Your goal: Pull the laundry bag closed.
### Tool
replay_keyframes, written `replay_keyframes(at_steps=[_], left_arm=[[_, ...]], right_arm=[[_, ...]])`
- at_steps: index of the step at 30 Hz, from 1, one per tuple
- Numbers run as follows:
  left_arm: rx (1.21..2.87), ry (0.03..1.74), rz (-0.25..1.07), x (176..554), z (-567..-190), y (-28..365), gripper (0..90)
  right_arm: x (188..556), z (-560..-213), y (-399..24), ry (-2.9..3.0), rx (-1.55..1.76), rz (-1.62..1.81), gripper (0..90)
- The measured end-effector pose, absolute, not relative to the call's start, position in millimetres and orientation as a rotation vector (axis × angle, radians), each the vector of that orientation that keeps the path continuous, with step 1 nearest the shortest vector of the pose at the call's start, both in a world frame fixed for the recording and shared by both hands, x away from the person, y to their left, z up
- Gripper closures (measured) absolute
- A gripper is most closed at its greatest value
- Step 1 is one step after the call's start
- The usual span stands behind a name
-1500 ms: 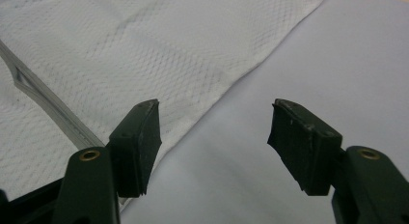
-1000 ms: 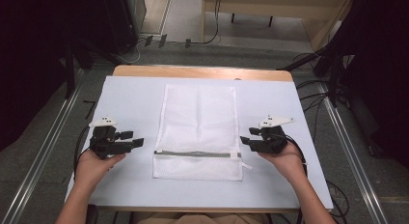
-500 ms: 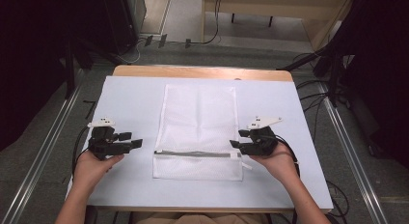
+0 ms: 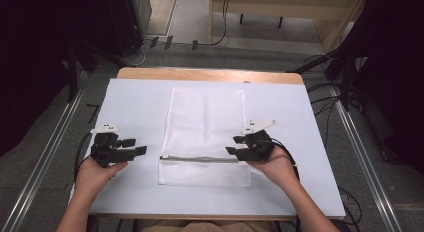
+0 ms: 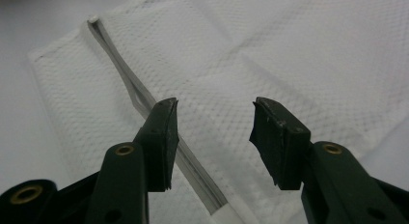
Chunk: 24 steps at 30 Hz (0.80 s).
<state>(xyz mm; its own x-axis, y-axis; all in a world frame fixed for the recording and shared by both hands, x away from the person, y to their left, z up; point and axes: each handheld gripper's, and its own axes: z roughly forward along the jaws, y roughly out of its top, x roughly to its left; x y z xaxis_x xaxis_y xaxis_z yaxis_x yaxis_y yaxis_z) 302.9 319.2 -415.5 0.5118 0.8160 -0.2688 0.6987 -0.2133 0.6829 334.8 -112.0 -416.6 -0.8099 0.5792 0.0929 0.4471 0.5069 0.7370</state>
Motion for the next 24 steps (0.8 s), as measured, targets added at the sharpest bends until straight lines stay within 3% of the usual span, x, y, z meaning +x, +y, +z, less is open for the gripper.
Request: replay_keyframes(at_steps=[18, 24], left_arm=[[1.964, 1.248, 0.165, 304.6, -416.1, 319.5, 37.6], [1.969, 1.246, 0.168, 304.6, -416.1, 319.7, 37.6]], right_arm=[[345.6, -407.5, -57.8, 2.665, 0.812, 1.233, 52.3], [347.4, -411.6, -36.1, 2.702, 0.785, 1.242, 57.5]])
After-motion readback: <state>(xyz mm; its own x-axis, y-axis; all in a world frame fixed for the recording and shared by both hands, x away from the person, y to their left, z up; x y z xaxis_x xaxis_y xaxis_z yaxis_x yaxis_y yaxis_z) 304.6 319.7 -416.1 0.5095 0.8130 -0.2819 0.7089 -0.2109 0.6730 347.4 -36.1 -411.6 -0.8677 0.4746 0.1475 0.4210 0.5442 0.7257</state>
